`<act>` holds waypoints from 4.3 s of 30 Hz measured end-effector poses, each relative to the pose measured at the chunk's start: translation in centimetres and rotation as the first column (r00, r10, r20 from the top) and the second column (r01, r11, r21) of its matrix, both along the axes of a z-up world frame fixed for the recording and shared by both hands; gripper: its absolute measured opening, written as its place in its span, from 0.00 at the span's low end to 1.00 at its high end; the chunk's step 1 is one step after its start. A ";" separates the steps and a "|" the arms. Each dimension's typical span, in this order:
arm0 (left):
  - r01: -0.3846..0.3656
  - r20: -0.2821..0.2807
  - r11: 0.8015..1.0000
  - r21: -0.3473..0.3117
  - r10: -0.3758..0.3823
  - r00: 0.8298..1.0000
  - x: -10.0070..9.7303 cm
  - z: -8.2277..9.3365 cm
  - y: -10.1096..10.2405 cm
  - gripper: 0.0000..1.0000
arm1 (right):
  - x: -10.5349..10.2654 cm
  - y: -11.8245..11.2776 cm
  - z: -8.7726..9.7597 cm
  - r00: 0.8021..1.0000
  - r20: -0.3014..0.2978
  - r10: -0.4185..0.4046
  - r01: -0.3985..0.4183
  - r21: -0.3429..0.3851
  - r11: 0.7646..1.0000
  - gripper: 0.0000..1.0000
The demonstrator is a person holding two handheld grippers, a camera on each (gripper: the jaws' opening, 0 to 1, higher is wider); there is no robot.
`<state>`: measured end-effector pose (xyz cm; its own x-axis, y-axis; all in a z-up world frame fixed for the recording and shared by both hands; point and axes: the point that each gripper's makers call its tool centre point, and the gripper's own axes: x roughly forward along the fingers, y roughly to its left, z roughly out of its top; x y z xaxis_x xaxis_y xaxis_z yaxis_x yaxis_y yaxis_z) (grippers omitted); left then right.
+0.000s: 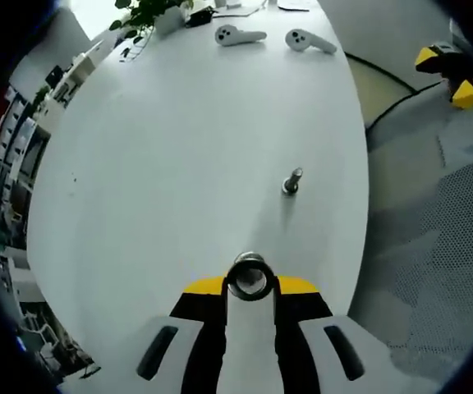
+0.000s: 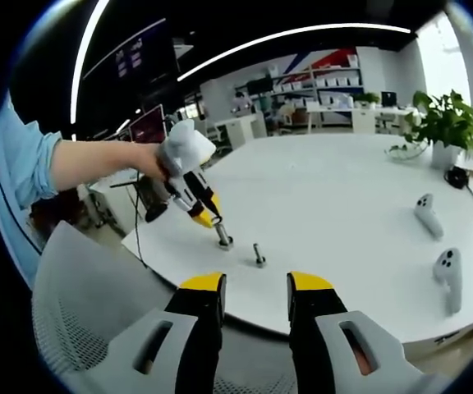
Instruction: Place the washer onto the threaded stud by aligning its center hole with the stud, sliding it down to the base, and recovering from edge contact or off-axis alignment until the washer reaches the visible bottom stop.
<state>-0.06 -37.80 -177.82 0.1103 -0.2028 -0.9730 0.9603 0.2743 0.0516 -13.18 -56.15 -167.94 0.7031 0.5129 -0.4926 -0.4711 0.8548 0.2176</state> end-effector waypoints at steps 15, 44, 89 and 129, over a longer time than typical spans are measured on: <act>0.029 -0.007 0.998 0.055 -0.028 1.000 0.1 -0.6 0.3 0.19 | 0.0 0.1 -0.1 1.000 -0.004 0.010 -0.010 -0.004 1.000 0.32; -0.027 -0.014 1.000 -0.010 0.026 1.000 0.4 -3.5 1.7 0.38 | -0.2 0.2 -0.2 1.000 -0.014 0.023 -0.023 -0.013 1.000 0.31; -0.420 0.093 0.242 -0.875 0.934 0.345 -11.0 14.0 13.7 0.99 | 0.4 -1.5 -0.4 0.998 0.004 -0.070 0.070 -0.055 0.996 0.52; -0.383 0.040 0.147 -0.912 0.961 0.273 -11.4 14.4 15.8 0.90 | 0.6 -2.7 -0.4 0.977 -0.027 -0.210 0.211 0.037 0.977 0.73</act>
<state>-11.44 -21.99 -163.42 0.9663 -0.1513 -0.2082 0.1117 0.9754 -0.1903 -12.58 -58.83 -168.32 0.7863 0.3742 -0.4916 -0.2764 0.9247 0.2619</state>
